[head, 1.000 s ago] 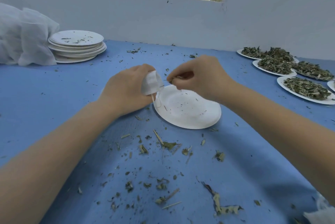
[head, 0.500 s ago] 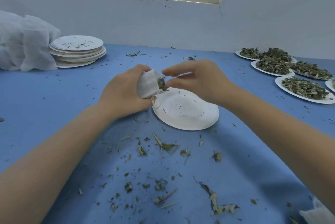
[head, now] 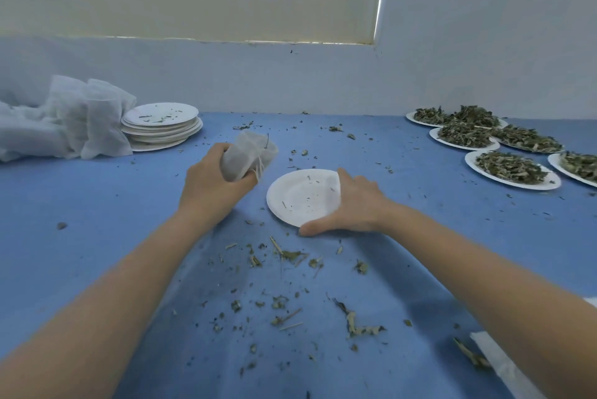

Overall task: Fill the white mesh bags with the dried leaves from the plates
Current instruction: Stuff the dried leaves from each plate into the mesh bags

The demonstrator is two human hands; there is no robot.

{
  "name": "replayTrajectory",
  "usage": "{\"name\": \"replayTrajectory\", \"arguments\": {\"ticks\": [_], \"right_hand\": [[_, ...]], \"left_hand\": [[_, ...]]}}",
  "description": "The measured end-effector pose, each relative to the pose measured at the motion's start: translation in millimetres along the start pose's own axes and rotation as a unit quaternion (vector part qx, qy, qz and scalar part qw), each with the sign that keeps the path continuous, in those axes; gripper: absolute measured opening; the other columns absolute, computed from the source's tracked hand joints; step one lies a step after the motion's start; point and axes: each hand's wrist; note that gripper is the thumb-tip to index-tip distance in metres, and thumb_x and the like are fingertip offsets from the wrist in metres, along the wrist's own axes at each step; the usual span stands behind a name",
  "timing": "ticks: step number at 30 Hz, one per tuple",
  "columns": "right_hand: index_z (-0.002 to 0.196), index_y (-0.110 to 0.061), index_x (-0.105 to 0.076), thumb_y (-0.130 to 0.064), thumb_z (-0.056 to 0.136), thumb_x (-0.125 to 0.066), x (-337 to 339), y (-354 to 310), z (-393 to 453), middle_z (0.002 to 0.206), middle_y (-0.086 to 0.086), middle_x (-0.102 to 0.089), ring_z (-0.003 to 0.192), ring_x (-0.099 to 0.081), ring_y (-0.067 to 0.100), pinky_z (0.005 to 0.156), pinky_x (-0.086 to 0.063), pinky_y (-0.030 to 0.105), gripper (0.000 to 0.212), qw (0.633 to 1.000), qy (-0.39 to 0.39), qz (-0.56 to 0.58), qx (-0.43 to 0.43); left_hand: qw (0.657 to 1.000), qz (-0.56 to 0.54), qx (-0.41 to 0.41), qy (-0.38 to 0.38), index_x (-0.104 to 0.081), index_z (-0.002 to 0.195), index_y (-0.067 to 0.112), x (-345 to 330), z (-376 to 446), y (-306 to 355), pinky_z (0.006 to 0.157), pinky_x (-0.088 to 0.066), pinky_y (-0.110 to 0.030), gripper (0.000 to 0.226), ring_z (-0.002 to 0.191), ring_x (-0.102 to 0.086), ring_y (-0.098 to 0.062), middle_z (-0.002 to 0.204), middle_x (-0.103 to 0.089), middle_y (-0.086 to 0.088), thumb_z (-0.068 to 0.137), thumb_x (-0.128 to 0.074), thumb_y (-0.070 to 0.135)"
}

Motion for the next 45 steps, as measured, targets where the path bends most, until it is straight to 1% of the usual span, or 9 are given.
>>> {"name": "replayTrajectory", "arguments": {"ticks": [6,13,16,20,25,32,37,41,45], "right_hand": [[0.144,-0.023,-0.017,-0.079,0.036,-0.071,9,-40,13,0.133,0.005,-0.032,0.127,-0.024,0.026,0.101,-0.031,0.042,0.133,0.993,0.060,0.095,0.044],[0.145,-0.024,-0.021,-0.076,0.050,-0.070,16,-136,68,0.137,0.003,-0.030,0.130,-0.020,0.024,0.096,-0.029,0.037,0.119,0.985,0.019,0.119,0.126],[0.143,-0.023,-0.027,-0.077,0.052,-0.069,13,-181,107,0.137,0.005,-0.031,0.130,-0.021,0.025,0.091,-0.029,0.034,0.114,0.986,0.020,0.093,0.135],[0.140,-0.021,-0.031,-0.080,0.051,-0.066,2,-232,164,0.135,0.010,-0.035,0.126,-0.029,0.030,0.089,-0.029,0.036,0.113,0.992,0.016,0.046,0.115],[0.137,-0.019,-0.035,-0.082,0.050,-0.064,-26,-275,229,0.135,0.012,-0.035,0.123,-0.030,0.030,0.081,-0.022,0.035,0.111,0.994,0.031,0.043,0.091],[0.141,-0.012,-0.032,-0.087,0.061,-0.051,-69,-303,286,0.148,0.023,-0.020,0.135,-0.021,0.038,0.110,-0.021,0.043,0.111,0.995,0.055,0.008,0.083],[0.148,-0.016,-0.021,-0.082,0.077,-0.033,-77,-300,270,0.156,0.018,-0.001,0.143,0.007,0.036,0.112,0.000,0.052,0.097,0.989,0.070,-0.034,0.124],[0.137,-0.016,-0.039,-0.073,0.082,-0.039,-71,-284,217,0.151,0.014,-0.019,0.140,-0.008,0.029,0.111,-0.010,0.046,0.080,0.981,0.091,-0.016,0.172],[0.122,-0.014,-0.049,-0.069,0.083,-0.044,-50,-258,151,0.131,0.010,-0.040,0.126,-0.028,0.029,0.104,-0.024,0.042,0.067,0.982,0.076,0.007,0.175]], "left_hand": [[0.992,-0.052,0.078,0.088,-0.048,0.083,0.033,23,9,14,0.052,-0.029,-0.014,0.018,0.067,-0.047,0.005,0.076,-0.051,0.019,0.080,-0.064,0.042],[0.975,-0.070,0.127,0.170,-0.047,0.103,0.018,91,59,-7,0.056,-0.032,-0.019,0.033,0.070,-0.047,0.000,0.080,-0.051,0.015,0.082,-0.062,0.040],[0.965,-0.101,0.173,0.170,-0.049,0.108,0.010,116,84,-30,0.065,-0.036,-0.027,0.040,0.086,-0.054,-0.019,0.094,-0.058,0.001,0.080,-0.064,0.033],[0.951,-0.155,0.219,0.155,-0.041,0.086,0.009,133,124,-70,0.064,-0.038,-0.028,0.031,0.082,-0.049,-0.024,0.090,-0.054,-0.010,0.062,-0.059,0.018],[0.944,-0.002,0.286,0.161,-0.022,0.133,0.000,136,177,-140,0.098,-0.040,-0.043,0.061,0.121,-0.040,-0.036,0.134,-0.034,-0.021,0.079,-0.052,0.003],[0.962,0.054,0.228,0.140,-0.012,0.141,0.001,128,199,-197,0.101,-0.033,-0.032,0.081,0.125,-0.039,-0.031,0.139,-0.034,-0.018,0.081,-0.066,0.012],[0.946,0.126,0.250,0.163,-0.018,0.136,-0.002,125,197,-186,0.098,-0.034,-0.034,0.081,0.124,-0.036,-0.034,0.135,-0.031,-0.022,0.078,-0.071,0.018],[0.924,0.147,0.288,0.205,-0.025,0.130,-0.002,121,170,-149,0.094,-0.035,-0.035,0.082,0.123,-0.032,-0.033,0.132,-0.032,-0.021,0.072,-0.076,0.025],[0.934,0.088,0.307,0.161,-0.030,0.123,-0.003,106,125,-98,0.085,-0.040,-0.037,0.068,0.117,-0.039,-0.037,0.131,-0.030,-0.022,0.075,-0.073,0.018]]}}
Point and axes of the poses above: each hand's wrist, its own z-axis towards the middle knuckle, its own x-axis out of the back of the hand, y = z × x
